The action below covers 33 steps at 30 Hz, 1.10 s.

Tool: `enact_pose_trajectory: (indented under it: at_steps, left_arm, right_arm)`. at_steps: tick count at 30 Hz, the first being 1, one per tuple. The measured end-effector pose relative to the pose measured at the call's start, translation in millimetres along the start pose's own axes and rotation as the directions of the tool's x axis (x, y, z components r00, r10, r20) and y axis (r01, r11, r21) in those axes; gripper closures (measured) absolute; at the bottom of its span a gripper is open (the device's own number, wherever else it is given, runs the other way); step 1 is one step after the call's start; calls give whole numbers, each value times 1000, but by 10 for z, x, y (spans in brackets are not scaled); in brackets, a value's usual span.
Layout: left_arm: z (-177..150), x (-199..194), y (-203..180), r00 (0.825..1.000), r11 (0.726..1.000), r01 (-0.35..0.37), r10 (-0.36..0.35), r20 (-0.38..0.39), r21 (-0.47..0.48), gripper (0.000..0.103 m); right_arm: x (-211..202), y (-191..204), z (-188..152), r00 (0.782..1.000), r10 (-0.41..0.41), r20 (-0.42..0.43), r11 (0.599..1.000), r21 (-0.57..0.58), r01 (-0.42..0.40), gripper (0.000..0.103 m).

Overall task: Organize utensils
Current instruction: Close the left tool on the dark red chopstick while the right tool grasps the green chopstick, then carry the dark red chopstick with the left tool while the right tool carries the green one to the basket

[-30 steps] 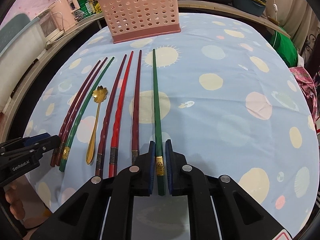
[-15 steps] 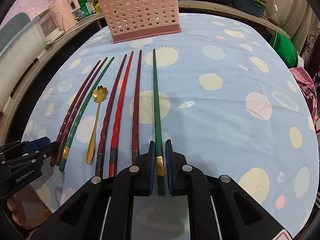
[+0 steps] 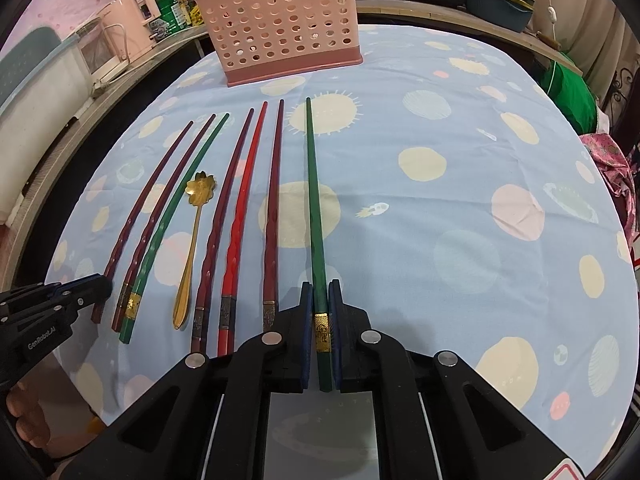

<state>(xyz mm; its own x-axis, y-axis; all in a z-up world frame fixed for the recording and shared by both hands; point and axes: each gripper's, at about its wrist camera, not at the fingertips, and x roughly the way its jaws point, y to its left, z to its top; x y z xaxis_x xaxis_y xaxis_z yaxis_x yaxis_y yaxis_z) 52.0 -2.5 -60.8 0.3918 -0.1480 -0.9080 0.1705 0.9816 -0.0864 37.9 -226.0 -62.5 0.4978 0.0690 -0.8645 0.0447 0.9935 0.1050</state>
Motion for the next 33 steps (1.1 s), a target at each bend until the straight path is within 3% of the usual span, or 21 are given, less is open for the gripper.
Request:
enact_pose_trajectory:
  at_steps: [19, 33]
  left_arm:
    - [209, -157, 243, 999, 996, 22, -18, 41, -91, 96]
    - [495, -577, 361, 987, 991, 38, -17, 162, -127, 96]
  right_arm:
    - [-152, -57, 138, 999, 23, 41, 1000, 17, -23, 96]
    - [-535, -95, 471, 987, 34, 156, 999, 30, -39, 96]
